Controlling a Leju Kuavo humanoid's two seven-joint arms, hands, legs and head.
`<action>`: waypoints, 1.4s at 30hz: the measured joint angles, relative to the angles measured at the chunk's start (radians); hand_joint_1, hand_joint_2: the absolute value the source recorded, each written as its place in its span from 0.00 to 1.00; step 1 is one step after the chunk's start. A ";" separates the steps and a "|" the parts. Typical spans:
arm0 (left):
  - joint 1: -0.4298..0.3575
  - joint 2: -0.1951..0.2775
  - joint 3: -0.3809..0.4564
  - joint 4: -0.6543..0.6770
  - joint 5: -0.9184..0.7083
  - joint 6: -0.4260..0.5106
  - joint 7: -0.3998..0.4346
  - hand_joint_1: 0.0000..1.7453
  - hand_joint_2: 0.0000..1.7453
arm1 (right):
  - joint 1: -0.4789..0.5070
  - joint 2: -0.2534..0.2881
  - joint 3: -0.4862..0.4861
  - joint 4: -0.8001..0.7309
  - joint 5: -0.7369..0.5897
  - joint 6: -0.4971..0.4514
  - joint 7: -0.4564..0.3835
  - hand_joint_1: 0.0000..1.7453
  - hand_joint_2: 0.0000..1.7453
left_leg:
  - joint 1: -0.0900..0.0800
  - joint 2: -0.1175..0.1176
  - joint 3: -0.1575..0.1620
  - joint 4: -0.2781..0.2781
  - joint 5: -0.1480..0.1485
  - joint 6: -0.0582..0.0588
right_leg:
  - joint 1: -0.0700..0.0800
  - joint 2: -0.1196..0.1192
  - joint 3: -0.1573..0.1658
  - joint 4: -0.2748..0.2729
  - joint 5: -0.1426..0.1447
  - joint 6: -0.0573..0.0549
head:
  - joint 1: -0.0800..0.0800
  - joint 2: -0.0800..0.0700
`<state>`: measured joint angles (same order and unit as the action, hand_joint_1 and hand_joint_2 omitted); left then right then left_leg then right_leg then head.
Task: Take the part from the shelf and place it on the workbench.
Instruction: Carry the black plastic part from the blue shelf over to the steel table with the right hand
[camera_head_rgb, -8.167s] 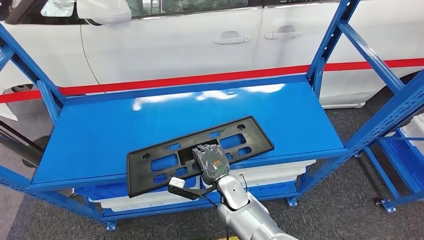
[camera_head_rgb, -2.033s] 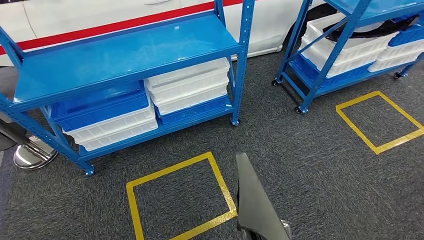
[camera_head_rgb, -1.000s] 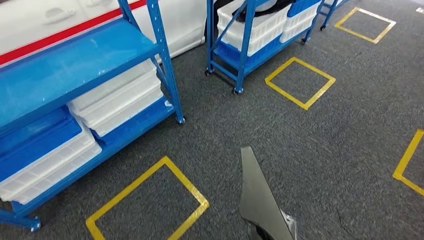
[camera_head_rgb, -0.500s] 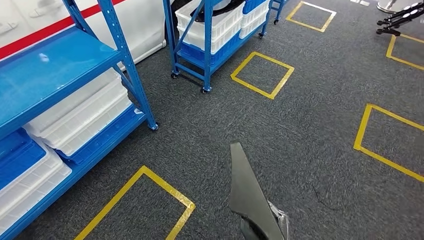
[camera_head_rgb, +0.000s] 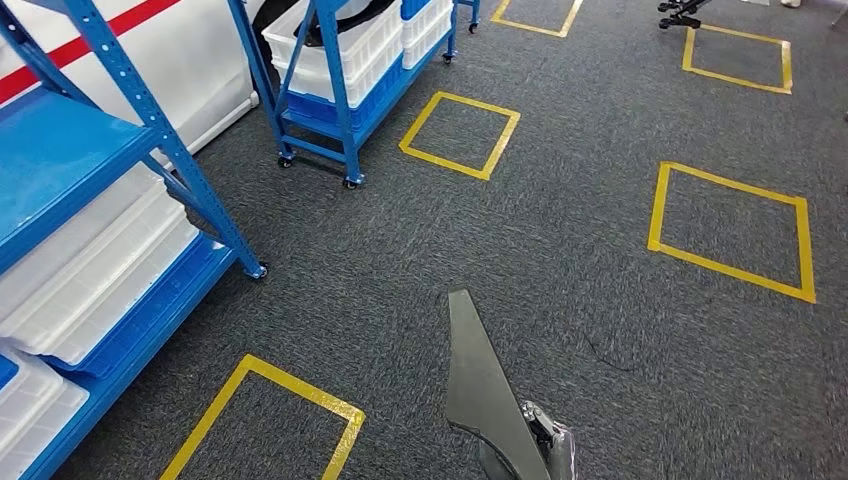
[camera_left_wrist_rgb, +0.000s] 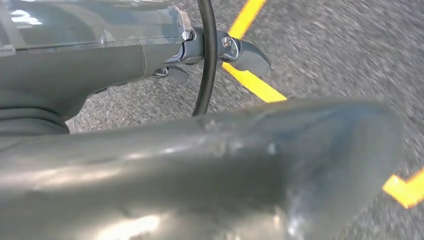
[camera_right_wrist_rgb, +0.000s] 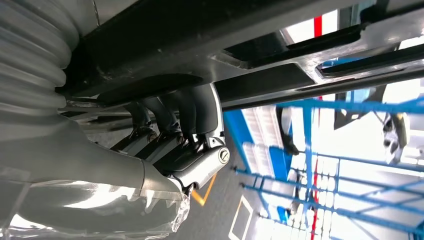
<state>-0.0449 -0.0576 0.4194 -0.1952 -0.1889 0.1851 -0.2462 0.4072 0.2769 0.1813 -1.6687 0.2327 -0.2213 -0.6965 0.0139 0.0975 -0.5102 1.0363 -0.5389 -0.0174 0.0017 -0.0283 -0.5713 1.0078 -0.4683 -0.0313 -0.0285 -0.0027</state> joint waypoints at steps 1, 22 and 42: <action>0.001 0.000 0.001 0.000 0.000 0.000 0.000 0.00 0.00 | 0.000 0.000 0.001 0.000 0.001 0.000 0.000 1.00 1.00 | 0.002 -0.030 -0.017 0.043 -0.028 -0.003 | -0.004 0.011 0.002 -0.004 0.004 -0.005 | 0.000 0.000; 0.011 -0.001 0.021 0.000 -0.018 0.004 -0.014 0.00 0.00 | 0.030 -0.005 -0.004 -0.022 -0.007 0.002 0.000 1.00 1.00 | 0.002 -0.039 -0.012 -0.020 0.034 0.037 | -0.015 0.027 -0.137 0.253 -0.085 0.049 | 0.002 0.000; 0.008 -0.006 0.027 -0.001 -0.029 0.011 -0.015 0.00 0.00 | 0.056 -0.002 -0.033 -0.056 -0.019 0.041 0.000 1.00 1.00 | 0.009 -0.162 -0.026 0.007 0.024 0.000 | -0.005 0.138 -0.019 0.037 -0.008 0.016 | 0.001 0.000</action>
<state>-0.0365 -0.0640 0.4466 -0.1961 -0.2175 0.1966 -0.2609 0.4635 0.2745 0.1488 -1.7242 0.2132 -0.1800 -0.6970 0.0226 -0.0645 -0.5367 1.0434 -0.5150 -0.0178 -0.0035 0.1095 -0.5903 1.0453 -0.4764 -0.0153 -0.0276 -0.0027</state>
